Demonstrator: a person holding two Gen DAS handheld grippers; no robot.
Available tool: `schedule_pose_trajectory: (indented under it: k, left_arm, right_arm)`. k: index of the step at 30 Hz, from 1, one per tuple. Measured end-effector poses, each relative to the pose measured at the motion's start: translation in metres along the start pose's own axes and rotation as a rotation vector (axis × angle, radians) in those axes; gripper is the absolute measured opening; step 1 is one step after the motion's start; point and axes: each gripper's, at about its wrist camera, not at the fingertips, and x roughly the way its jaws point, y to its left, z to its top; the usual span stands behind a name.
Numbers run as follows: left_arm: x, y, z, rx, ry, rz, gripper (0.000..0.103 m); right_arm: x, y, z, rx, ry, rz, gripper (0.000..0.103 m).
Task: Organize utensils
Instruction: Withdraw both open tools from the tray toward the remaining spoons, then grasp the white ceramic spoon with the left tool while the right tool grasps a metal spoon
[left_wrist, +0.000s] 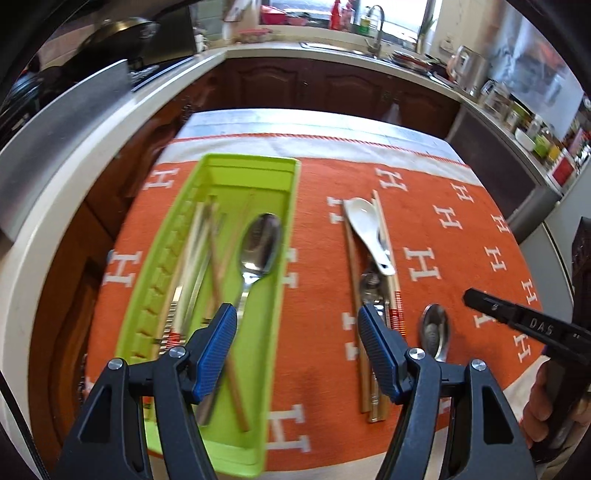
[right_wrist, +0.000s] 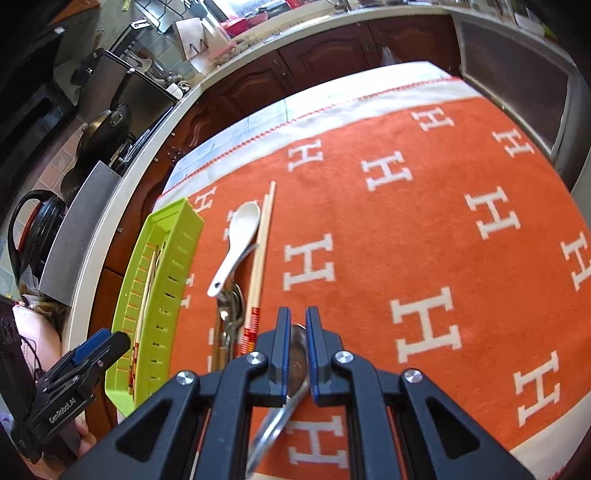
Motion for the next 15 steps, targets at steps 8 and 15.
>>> schedule_pose_trajectory:
  k: [8, 15]
  left_arm:
    - [0.017, -0.022, 0.002, 0.014, 0.038, -0.025, 0.066]
    - [0.025, -0.025, 0.008, -0.01, 0.061, -0.057, 0.066]
  right_arm:
    - [0.021, -0.017, -0.012, -0.022, 0.079, 0.049, 0.014]
    - [0.022, -0.003, -0.028, -0.133, 0.034, 0.047, 0.028]
